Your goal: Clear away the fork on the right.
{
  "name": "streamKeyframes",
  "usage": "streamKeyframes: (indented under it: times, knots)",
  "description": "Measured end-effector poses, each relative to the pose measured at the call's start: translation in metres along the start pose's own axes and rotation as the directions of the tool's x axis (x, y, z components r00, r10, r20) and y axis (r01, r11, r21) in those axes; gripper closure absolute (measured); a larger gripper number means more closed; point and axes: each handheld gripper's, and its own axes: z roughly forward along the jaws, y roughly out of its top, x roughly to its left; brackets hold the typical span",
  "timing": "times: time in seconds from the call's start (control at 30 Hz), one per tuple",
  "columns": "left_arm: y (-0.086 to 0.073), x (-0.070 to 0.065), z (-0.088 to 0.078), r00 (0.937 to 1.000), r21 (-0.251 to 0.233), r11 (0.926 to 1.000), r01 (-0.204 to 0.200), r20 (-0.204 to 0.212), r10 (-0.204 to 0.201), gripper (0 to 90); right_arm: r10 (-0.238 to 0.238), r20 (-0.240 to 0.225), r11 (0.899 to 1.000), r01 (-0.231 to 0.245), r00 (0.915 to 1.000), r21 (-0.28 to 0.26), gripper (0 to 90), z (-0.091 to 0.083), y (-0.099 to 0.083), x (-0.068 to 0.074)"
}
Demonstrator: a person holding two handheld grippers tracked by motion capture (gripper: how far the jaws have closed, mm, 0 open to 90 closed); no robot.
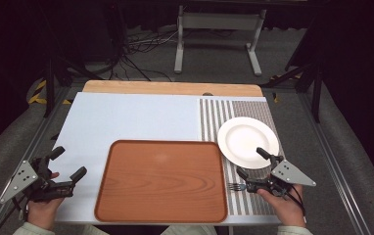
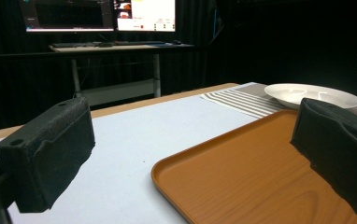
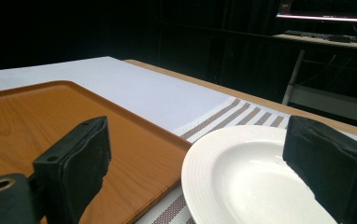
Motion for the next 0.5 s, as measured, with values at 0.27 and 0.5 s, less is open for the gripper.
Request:
streamKeyframes:
  times: [0.27,0.5]
  knots:
    - [0.0005,-0.0004,0.0005,1.0000,0.001,1.0000,-0.001,-0.002,0.001,0.3,0.003,-0.004,1.000,-0.003,1.0000,0.003,8.5,0.0002,0.0003,-0.0010]
    - [0.0006,0.0002,-0.0008,1.0000,0.000,1.0000,0.000,-0.002,0.000,0.3,0.005,-0.008,1.000,-0.005,1.0000,0.006,8.6,0.0011,0.0008,-0.0007]
